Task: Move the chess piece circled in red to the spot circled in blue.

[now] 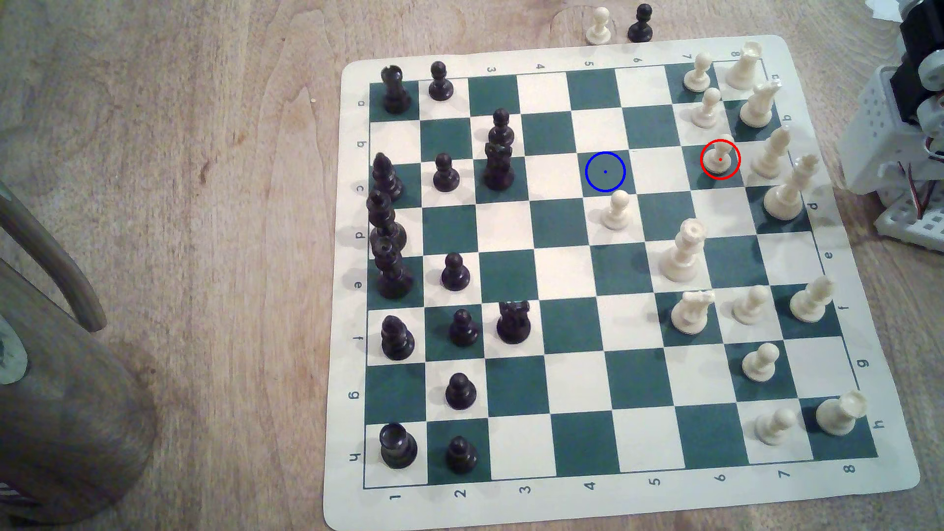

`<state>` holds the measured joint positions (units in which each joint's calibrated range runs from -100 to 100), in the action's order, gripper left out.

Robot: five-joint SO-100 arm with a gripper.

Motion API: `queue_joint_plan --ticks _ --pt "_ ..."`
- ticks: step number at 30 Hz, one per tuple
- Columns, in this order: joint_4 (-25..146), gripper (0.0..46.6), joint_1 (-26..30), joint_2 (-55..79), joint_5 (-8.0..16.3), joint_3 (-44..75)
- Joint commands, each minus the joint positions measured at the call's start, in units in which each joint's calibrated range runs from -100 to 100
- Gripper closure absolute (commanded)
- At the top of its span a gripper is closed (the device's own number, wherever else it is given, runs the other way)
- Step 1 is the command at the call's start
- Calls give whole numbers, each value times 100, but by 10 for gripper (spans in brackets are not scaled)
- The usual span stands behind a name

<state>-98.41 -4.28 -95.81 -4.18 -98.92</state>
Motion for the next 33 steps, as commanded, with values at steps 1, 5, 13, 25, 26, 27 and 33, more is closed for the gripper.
queue_joint_plan --ticks 1,5,13,25,26,27,33 --pt "-127 464 64 -3 -39 -99" --pt "758 464 267 -3 49 -99" --pt "4091 465 533 -3 15 -108" --pt "10062 464 -757 -3 405 55" --pt "10496 464 -828 6 430 227" --pt "10979 462 -867 6 449 472" --pt "14271 464 -1047 515 615 2466"
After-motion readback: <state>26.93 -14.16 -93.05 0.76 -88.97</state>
